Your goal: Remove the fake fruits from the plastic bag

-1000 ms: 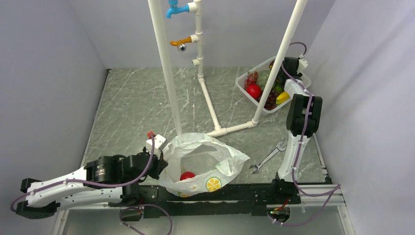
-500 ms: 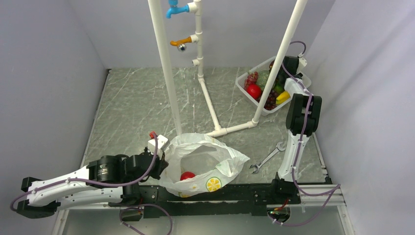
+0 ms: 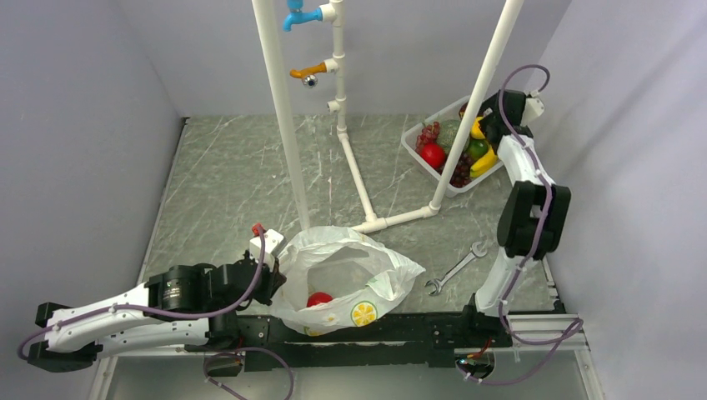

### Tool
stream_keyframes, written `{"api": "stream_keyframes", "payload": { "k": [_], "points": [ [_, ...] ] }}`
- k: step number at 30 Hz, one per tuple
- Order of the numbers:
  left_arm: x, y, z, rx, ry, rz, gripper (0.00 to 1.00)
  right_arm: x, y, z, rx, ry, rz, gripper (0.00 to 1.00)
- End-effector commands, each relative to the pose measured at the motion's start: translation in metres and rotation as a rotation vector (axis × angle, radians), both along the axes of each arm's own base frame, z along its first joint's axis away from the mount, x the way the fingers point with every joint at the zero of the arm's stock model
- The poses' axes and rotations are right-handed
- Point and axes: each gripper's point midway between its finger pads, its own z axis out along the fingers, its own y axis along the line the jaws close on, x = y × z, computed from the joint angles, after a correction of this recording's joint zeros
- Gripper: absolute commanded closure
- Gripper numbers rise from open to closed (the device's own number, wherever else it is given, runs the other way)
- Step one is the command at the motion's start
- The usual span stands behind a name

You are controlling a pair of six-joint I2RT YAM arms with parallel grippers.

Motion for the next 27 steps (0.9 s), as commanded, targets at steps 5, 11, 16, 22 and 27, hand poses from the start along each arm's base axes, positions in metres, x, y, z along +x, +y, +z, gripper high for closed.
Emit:
{"api": "stream_keyframes", "payload": {
  "k": [5, 11, 16, 22, 27],
  "points": [
    [0.001, 0.001, 0.011, -0.056, -0.019, 0.014, 1.00, -0.098, 0.008, -0.002, 0.134, 0.004, -0.165, 0.12],
    [0.000, 0.000, 0.013, -0.071, -0.023, 0.007, 1.00, -0.164, 0.009, -0.027, 0.134, 0.019, -0.234, 0.17],
    [0.000, 0.000, 0.012, -0.065, -0.019, 0.007, 1.00, -0.192, 0.047, -0.041, 0.160, 0.023, -0.114, 0.25],
    [0.000, -0.001, 0.012, -0.062, -0.019, 0.003, 1.00, -0.226, 0.096, -0.039, 0.084, 0.060, 0.005, 0.25],
    [0.000, 0.000, 0.012, -0.063, -0.018, 0.005, 1.00, -0.260, 0.140, -0.054, 0.103, 0.124, 0.123, 0.25]
  ]
}}
